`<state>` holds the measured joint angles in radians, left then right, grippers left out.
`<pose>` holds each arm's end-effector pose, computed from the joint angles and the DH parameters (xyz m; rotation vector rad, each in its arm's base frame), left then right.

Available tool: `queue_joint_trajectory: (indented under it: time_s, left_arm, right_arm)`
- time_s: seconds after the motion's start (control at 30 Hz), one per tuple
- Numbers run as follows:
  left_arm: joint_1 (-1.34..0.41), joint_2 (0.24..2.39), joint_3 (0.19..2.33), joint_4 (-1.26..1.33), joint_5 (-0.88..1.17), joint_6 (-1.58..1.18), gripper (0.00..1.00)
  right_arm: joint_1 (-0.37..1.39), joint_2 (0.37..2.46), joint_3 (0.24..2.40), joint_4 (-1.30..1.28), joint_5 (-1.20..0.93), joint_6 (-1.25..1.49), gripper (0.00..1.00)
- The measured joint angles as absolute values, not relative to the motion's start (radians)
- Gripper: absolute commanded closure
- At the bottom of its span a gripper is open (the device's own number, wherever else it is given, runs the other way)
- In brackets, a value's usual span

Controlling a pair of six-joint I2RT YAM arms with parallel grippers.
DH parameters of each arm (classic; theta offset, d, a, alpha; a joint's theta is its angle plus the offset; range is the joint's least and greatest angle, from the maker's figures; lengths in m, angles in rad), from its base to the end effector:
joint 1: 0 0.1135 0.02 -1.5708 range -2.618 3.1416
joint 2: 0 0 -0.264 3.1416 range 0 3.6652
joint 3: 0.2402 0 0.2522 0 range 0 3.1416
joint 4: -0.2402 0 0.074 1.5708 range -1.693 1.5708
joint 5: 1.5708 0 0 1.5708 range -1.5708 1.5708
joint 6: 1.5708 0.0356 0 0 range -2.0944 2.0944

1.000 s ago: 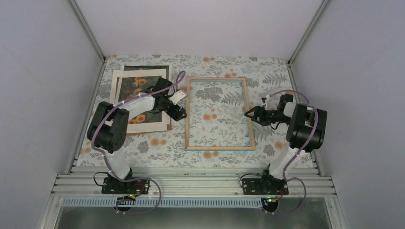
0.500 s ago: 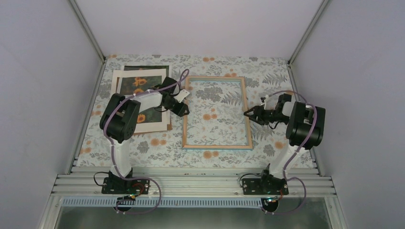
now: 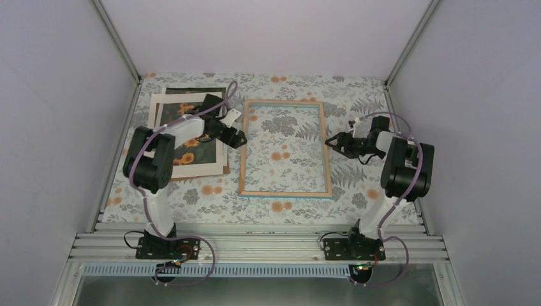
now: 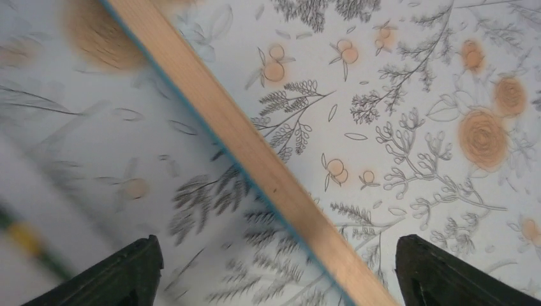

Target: Put the photo into the frame

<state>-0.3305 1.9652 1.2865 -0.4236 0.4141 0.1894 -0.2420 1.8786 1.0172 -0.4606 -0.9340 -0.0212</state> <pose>0.3717 -0.1427 0.1550 0.8075 2.5204 -0.5983 0.3258 -0.0509 0.1261 0.1197 2.5218 1.2180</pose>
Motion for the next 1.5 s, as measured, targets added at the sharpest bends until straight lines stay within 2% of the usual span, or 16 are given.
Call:
queue_joint_trajectory:
  time_s: [0.17, 0.27, 0.4, 0.6, 0.9, 1.1, 1.5]
  left_arm:
    - [-0.232, 1.774, 1.232, -0.432, 0.431, 0.222, 0.0]
    - [-0.138, 1.664, 1.21, -0.431, 0.458, 0.237, 0.0]
    - [0.015, 1.607, 1.198, -0.449, 0.497, 0.256, 0.0]
    - [0.229, 1.625, 1.193, -0.506, 0.524, 0.289, 0.0]
    - [0.374, 1.76, 1.238, -0.512, 0.498, 0.299, 0.0]
    - [0.411, 1.853, 1.28, -0.513, 0.5, 0.3, 0.06]
    - [0.411, 1.911, 1.304, -0.475, 0.495, 0.289, 0.07]
  right_arm:
    - [-0.207, 1.716, 1.053, -0.43, -0.924, 0.013, 0.24]
    - [-0.114, 1.646, 1.108, -0.38, -0.925, 0.049, 0.24]
    - [0.055, 1.651, 1.174, -0.298, -0.93, 0.13, 0.26]
    - [0.276, 1.801, 1.296, -0.187, -0.912, 0.301, 0.25]
    - [0.493, 2.171, 1.619, -0.135, -0.788, 0.632, 0.3]
    - [0.564, 2.313, 1.773, -0.104, -0.727, 0.762, 0.32]
    - [0.601, 2.509, 1.965, -0.11, -0.562, 0.914, 0.32]
